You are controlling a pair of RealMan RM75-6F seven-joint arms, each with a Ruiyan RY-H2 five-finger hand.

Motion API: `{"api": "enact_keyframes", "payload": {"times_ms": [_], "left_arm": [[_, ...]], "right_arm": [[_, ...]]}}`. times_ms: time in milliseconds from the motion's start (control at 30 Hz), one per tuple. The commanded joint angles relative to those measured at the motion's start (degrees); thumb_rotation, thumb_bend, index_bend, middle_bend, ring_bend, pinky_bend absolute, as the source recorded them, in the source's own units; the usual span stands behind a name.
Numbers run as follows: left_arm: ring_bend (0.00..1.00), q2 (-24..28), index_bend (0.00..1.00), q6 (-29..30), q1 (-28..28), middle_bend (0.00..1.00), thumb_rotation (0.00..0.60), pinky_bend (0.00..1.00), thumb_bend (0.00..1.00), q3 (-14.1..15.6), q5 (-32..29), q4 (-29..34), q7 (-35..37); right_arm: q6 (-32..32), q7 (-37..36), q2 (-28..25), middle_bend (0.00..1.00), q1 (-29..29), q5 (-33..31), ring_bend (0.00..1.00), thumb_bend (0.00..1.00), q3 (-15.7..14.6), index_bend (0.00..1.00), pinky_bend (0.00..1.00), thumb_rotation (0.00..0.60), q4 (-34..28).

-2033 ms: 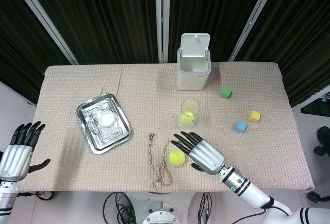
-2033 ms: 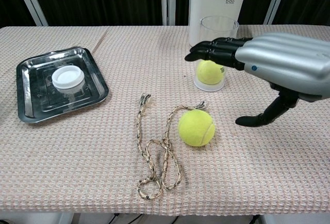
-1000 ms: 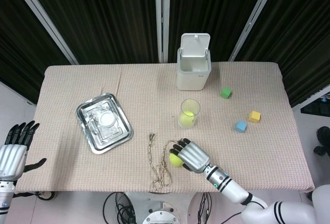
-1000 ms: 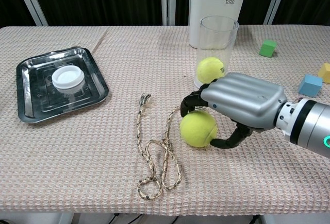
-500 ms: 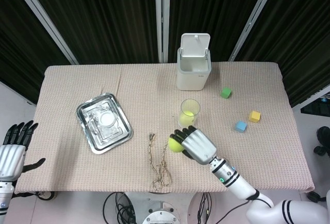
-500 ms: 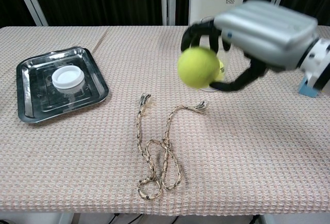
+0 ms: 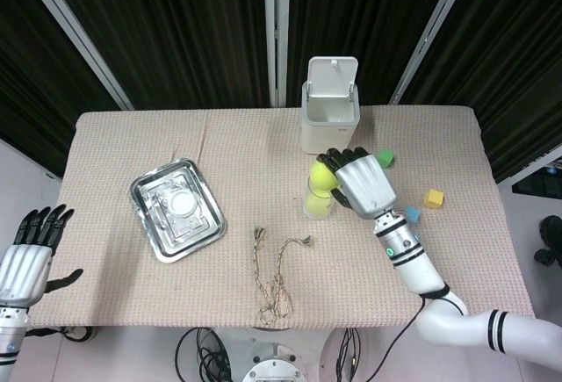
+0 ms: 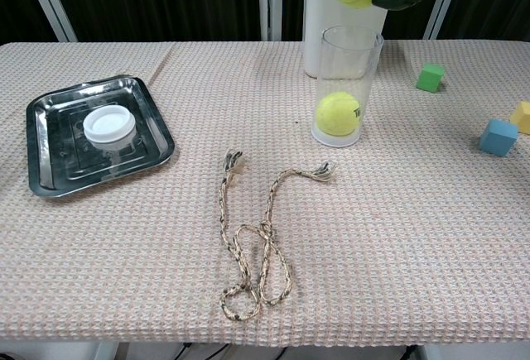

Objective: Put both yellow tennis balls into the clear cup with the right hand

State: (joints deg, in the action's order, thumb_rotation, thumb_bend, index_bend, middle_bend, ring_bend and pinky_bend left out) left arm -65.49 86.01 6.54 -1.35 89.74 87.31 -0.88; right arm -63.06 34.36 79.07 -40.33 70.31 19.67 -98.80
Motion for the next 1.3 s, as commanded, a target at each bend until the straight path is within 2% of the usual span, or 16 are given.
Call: {"api": "enact_keyframes", "payload": {"times_ms": [33, 133, 200, 233, 300, 367, 400, 467, 600, 733, 833, 867, 900, 1000, 1167, 1300], "left_arm": [[0.0, -0.05, 0.04, 0.0, 0.03, 0.01, 0.6, 0.0, 0.05, -0.07, -0.11, 0.02, 0.18], [0.0, 0.0, 0.04, -0.04, -0.02, 0.01, 0.6, 0.0, 0.05, -0.13, -0.38, -0.07, 0.34], [0.0, 0.08, 0.04, -0.06, -0.07, 0.01, 0.6, 0.0, 0.05, -0.13, -0.51, -0.1, 0.48], [0.0, 0.09, 0.04, -0.05, -0.09, 0.01, 0.6, 0.0, 0.05, -0.14, -0.56, -0.12, 0.54], [0.0, 0.03, 0.04, -0.09, -0.1, 0.01, 0.6, 0.0, 0.05, -0.15, -0.66, -0.18, 0.36], [0.0, -0.09, 0.04, -0.25, -0.05, 0.01, 0.6, 0.0, 0.05, -0.12, -0.75, -0.22, -0.09], [0.0, -0.12, 0.04, -0.32, -0.03, 0.01, 0.6, 0.0, 0.05, -0.12, -0.79, -0.18, -0.17], [0.0, -0.17, 0.04, -0.42, 0.03, 0.01, 0.6, 0.0, 0.05, -0.17, -0.87, -0.1, -0.27], [0.0, -0.2, 0.04, -0.29, 0.03, 0.01, 0.6, 0.0, 0.05, -0.24, -0.88, 0.03, -0.4], [0.0, -0.21, 0.04, -0.2, 0.02, 0.01, 0.6, 0.0, 0.05, -0.19, -0.75, 0.06, -0.24], [0.0, -0.22, 0.04, -0.04, -0.01, 0.01, 0.6, 0.0, 0.05, -0.17, -0.59, -0.08, -0.09], [0.0, -0.25, 0.04, 0.09, -0.04, 0.01, 0.6, 0.0, 0.05, -0.17, -0.51, -0.14, 0.04], [0.0, -0.25, 0.04, 0.18, -0.06, 0.01, 0.6, 0.0, 0.05, -0.14, -0.41, -0.18, 0.08], [0.0, -0.22, 0.04, 0.31, -0.01, 0.01, 0.6, 0.0, 0.05, -0.1, -0.12, -0.12, -0.12], [0.0, -0.48, 0.04, 0.58, 0.09, 0.01, 0.6, 0.0, 0.05, -0.18, 0.23, -0.1, -0.85], [0.0, -0.67, 0.04, 0.69, 0.27, 0.01, 0.6, 0.0, 0.05, -0.49, 0.14, -0.07, -1.6]], "right_arm": [[1.51, 0.2, 0.48, 0.41, -1.34, -2.66, 0.42, 0.34, 0.0, 0.54, 0.46, 0.6, 1.99], [1.93, -0.1, 0.64, 0.38, -1.8, -3.46, 0.42, 0.32, -0.48, 0.49, 0.46, 0.6, 2.42], [2.34, -1.03, 0.47, 0.35, -1.95, -4.15, 0.37, 0.26, -0.73, 0.4, 0.43, 0.6, 2.24], [2.2, -1.61, 0.48, 0.32, -1.93, -4.4, 0.32, 0.2, -0.82, 0.32, 0.39, 0.6, 2.24], [2.64, -2.17, 0.28, 0.23, -2.08, -5.03, 0.16, 0.1, -1.09, 0.13, 0.24, 0.6, 2.28], [3.46, -3.11, -0.18, 0.11, -2.32, -6.38, 0.04, 0.04, -1.03, 0.02, 0.09, 0.6, 1.63], [3.59, -3.49, -0.36, 0.06, -2.42, -6.7, 0.01, 0.04, -0.96, 0.0, 0.04, 0.6, 1.41], [3.36, -4.4, -0.57, 0.01, -2.55, -6.87, 0.0, 0.03, -0.84, 0.0, 0.0, 0.6, 1.09], [2.72, -5.99, -1.89, 0.0, -2.24, -6.32, 0.0, 0.02, -1.09, 0.0, 0.0, 0.6, -0.01], [-2.2, -6.91, -5.42, 0.0, 1.35, -2.71, 0.0, 0.05, -2.97, 0.0, 0.0, 0.6, -3.85], [-8.55, -6.29, -9.13, 0.0, 6.88, 1.93, 0.0, 0.06, -7.05, 0.0, 0.0, 0.6, -6.83], [-12.11, -6.16, -10.71, 0.0, 10.4, 4.18, 0.0, 0.06, -9.85, 0.0, 0.0, 0.6, -7.45], [-15.35, -6.64, -11.86, 0.0, 13.74, 6.66, 0.0, 0.06, -12.72, 0.0, 0.0, 0.6, -7.31], [-21.93, -10.14, -12.67, 0.0, 20.85, 10.9, 0.0, 0.06, -18.19, 0.0, 0.0, 0.6, -3.19], [-27.39, -17.11, -11.25, 0.0, 28.38, 11.98, 0.0, 0.06, -22.02, 0.0, 0.0, 0.6, 4.8], [-28.82, -20.4, -10.38, 0.0, 30.86, 12.92, 0.0, 0.06, -22.54, 0.0, 0.0, 0.6, 7.73]]}}
